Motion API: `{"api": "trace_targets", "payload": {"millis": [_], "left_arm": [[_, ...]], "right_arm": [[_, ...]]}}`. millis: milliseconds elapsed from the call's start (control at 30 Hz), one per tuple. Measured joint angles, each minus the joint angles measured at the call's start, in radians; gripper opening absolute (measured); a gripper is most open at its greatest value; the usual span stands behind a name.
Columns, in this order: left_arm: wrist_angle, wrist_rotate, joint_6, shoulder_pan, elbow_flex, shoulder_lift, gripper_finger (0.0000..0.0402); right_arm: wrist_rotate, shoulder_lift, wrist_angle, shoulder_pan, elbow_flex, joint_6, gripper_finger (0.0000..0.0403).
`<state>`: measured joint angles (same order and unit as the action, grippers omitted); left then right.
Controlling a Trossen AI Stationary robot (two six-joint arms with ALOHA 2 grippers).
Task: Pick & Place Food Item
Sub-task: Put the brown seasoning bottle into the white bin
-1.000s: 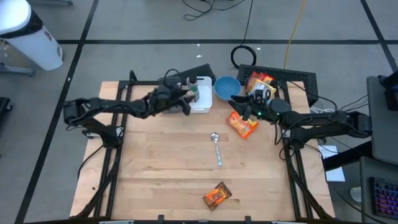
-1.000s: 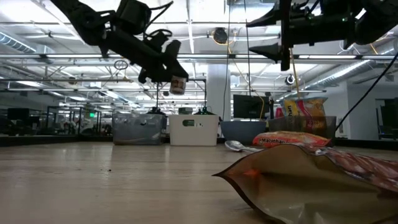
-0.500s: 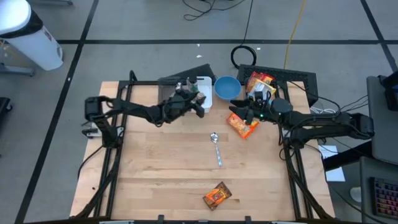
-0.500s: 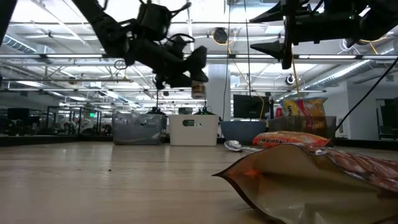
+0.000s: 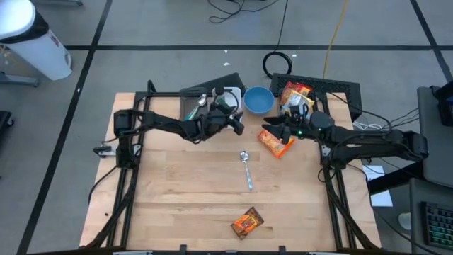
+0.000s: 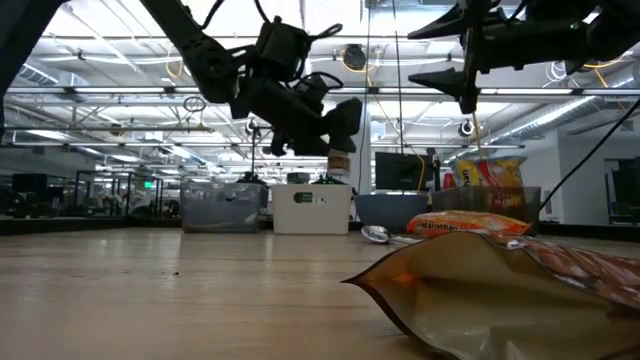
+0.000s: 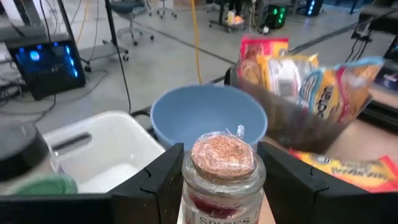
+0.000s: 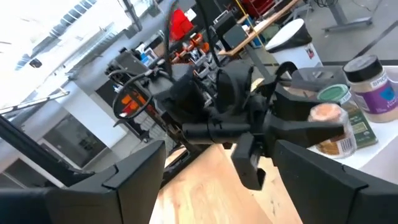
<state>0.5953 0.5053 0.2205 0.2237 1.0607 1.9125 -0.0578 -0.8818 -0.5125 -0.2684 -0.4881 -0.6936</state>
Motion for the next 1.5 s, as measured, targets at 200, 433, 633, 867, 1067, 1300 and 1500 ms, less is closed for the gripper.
{"api": "trace_targets", "payload": {"millis": [200,433,633,867,1067,1300,1500], "left_arm": [[-0.06,0.016,0.026,0.0,-0.003,0.001,0.0187],[-0.084,0.018,0.077,0.012,-0.024,0.001,0.0187],[-0.01,-0.084,-0.011,0.018,-0.019,-0.009,0.0187],[-0.021,-0.094,-0.054,0.024,-0.008,-0.023,0.0187],[-0.064,-0.094,0.009,0.053,-0.008,-0.02,0.0187],[-0.104,-0.088,0.1,0.08,-0.008,0.0,0.0187],[-0.069,-0.104,0.129,0.076,-0.01,0.053,0.0187]], "right_arm": [[0.0,0.013,0.033,0.0,0.0,-0.001,0.0293],[0.002,0.013,0.036,0.0,0.0,-0.001,0.0293],[0.001,0.013,0.063,0.0,0.0,0.005,0.0293],[0.003,0.013,0.099,0.0,0.0,0.009,0.0293],[0.003,0.013,0.099,0.0,0.0,0.006,0.0293],[0.003,0.013,0.099,0.0,0.0,0.006,0.0293],[0.004,0.013,0.099,0.0,0.0,0.006,0.0293]]}}
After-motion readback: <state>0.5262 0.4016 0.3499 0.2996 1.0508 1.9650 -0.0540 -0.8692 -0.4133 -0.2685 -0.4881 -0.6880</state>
